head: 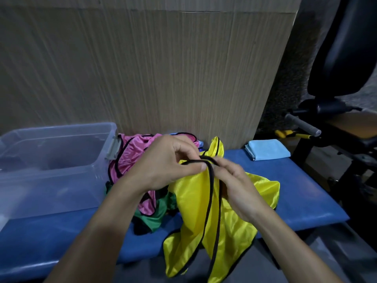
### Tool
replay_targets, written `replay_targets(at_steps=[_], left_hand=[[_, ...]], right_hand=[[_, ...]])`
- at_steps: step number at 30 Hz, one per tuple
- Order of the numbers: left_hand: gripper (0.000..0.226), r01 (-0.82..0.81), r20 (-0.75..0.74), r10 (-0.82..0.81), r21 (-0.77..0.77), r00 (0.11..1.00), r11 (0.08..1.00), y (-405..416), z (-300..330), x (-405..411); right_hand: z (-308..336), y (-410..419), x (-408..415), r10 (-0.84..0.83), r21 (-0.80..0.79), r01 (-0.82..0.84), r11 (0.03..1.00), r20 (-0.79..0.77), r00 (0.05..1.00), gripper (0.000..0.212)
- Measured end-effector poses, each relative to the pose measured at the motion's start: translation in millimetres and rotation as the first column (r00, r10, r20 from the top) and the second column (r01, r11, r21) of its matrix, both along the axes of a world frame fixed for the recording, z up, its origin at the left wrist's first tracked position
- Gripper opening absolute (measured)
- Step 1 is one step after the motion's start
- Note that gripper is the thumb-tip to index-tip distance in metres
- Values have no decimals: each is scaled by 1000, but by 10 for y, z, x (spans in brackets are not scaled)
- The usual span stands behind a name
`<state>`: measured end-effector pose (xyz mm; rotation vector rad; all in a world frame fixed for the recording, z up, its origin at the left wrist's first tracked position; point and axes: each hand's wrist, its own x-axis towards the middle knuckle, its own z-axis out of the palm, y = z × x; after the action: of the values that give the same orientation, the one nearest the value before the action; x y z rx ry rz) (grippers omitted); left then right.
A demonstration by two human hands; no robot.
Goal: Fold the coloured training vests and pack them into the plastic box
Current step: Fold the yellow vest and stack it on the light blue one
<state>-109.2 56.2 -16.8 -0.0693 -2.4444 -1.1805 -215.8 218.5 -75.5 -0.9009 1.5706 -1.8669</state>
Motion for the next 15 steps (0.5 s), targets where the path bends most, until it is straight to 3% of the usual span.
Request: replay_targets(at_steps=[2,7,8,12,15], left_hand=[[12,-80,-30,80,-24,996,996,-47,22,9],[13,-203,-87,198,-53,976,978,-59,44,14],[13,-210,-90,205,-54,975,976,-56,52,23],[14,-242,-120,232,-79,965,967,-48,72,69],[14,-279,-146,262,-109,954,954,-25,66,84]], right_hand=[[-1,-2,-6,-155,-133,120,984,-298,942,12],[-31,-3,-47,-281,-169,235,957,-733,619,31],[-30,-7,-41,-278,-157,247,956,-751,599,33],[25,6,37,-221,-108,201,974,-666,712,19],[15,0,124,-256,-97,274,957,-725,639,29]])
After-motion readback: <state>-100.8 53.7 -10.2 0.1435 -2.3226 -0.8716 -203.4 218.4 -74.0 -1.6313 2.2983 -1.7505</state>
